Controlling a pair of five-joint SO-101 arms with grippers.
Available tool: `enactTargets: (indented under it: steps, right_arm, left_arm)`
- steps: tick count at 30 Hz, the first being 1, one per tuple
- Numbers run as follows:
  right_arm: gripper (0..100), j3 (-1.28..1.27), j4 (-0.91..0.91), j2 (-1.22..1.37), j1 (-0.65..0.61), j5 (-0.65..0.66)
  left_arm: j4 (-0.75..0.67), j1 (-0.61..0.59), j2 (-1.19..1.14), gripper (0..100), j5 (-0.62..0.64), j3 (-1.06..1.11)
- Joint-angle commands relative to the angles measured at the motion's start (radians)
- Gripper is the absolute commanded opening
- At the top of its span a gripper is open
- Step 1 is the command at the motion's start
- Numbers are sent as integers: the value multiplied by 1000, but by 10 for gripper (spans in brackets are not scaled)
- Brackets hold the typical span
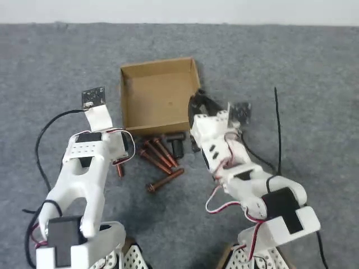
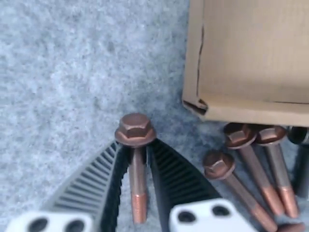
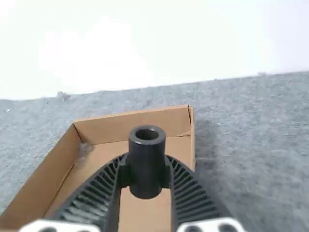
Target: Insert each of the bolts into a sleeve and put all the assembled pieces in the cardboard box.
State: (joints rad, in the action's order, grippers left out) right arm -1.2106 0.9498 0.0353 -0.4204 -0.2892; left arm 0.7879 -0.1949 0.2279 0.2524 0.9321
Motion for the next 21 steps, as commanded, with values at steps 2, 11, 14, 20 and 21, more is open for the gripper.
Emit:
enactTargets:
  steps: [2, 11, 14, 20, 21]
  right_arm:
    - [7, -127, 153, -67, -15, 54]
    - [7, -351, 344, -96, -25, 74]
    - [7, -419, 412, -96, -25, 74]
    - [7, -466, 461, -87, -50, 74]
    - [7, -466, 461, -87, -51, 74]
  left_arm:
    - [-28, -2, 66, 12, -15, -13]
    - [-28, 0, 66, 12, -15, -13]
    - [-28, 0, 66, 12, -12, -18]
    - [-23, 15, 98, 12, -11, -35]
    - [-23, 14, 115, 12, -11, -38]
